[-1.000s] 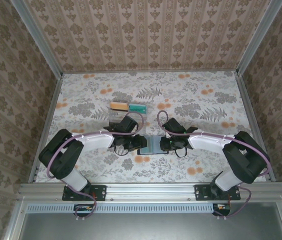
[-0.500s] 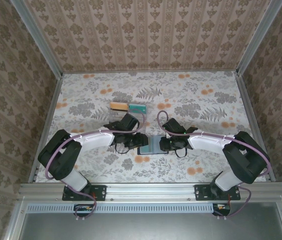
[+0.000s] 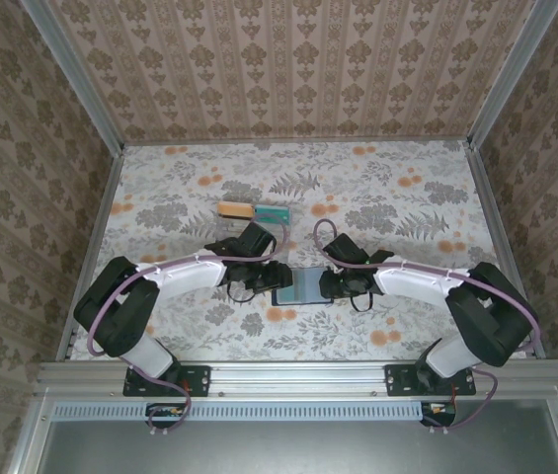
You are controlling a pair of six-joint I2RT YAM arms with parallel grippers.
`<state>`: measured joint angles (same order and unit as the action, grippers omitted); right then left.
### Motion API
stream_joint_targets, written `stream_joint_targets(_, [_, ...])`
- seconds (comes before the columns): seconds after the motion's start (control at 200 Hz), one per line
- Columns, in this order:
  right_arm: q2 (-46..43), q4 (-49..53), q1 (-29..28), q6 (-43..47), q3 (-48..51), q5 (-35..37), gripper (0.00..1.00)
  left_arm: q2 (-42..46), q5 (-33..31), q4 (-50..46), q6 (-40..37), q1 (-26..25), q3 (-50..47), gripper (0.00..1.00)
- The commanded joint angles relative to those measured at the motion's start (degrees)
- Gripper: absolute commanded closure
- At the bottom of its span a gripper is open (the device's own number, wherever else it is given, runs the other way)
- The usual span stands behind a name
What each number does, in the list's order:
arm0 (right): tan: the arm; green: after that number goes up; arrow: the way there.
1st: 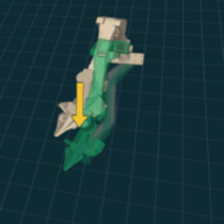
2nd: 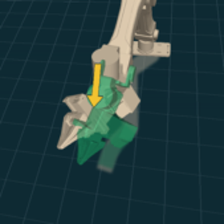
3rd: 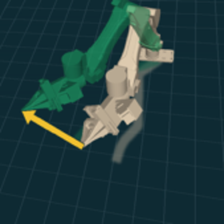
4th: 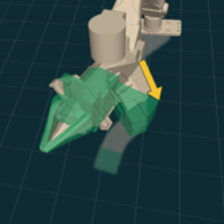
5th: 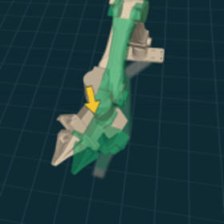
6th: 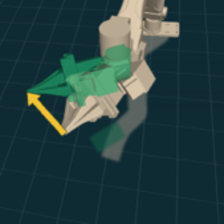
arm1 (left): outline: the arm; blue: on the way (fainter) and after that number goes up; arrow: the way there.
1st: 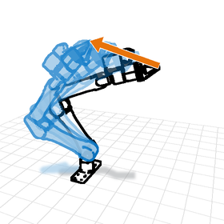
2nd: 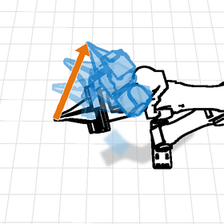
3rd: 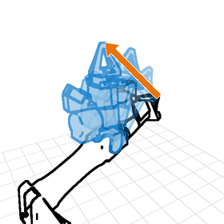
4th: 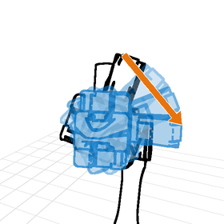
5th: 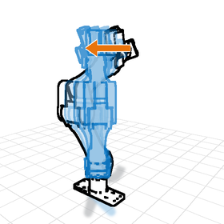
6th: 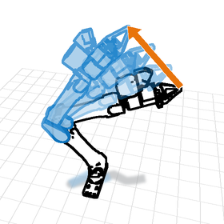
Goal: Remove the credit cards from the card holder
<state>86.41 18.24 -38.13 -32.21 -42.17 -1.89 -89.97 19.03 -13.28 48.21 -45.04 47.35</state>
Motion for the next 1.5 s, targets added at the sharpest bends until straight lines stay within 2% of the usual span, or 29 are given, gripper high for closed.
stream_joint_targets(0.0, [2.02,-0.58,0.08,-1.34,-0.01,-1.35,0.67,-1.08,1.55,0.95,-0.55,-0.54,0.79,0.53])
stream_joint_targets(0.085, [2.31,-1.04,0.07,-1.48,0.1,-1.76,0.69,-1.5,1.37,0.49,-0.66,-0.54,0.79,0.53])
stream_joint_targets(0.46, [2.07,-1.18,0.08,-1.65,0.26,-1.72,0.7,-2.01,-0.48,-1.65,-0.9,-0.52,0.84,0.54])
stream_joint_targets(0.805, [2.07,-1.69,0.07,-1.98,0.42,-2.41,0.7,-4.83,2.15,1.04,0.12,-0.56,0.24,0.55])
stream_joint_targets(0.96, [2.15,-1.82,0.07,-1.98,0.51,-2.68,0.7,-4.2,5.33,7.09,1.27,-0.58,-0.95,0.51])
stream_joint_targets(1.14, [2.27,-2.25,0.07,-2.33,0.84,-2.9,0.7,-3.42,6.53,8.52,0.72,-0.66,-0.1,0.43])
stream_joint_targets(1.495, [0.82,-2.66,0.16,-3.13,1.6,-2.26,0.69,-4.56,9.61,10.17,-0.73,-1.84,4.47,0.42])
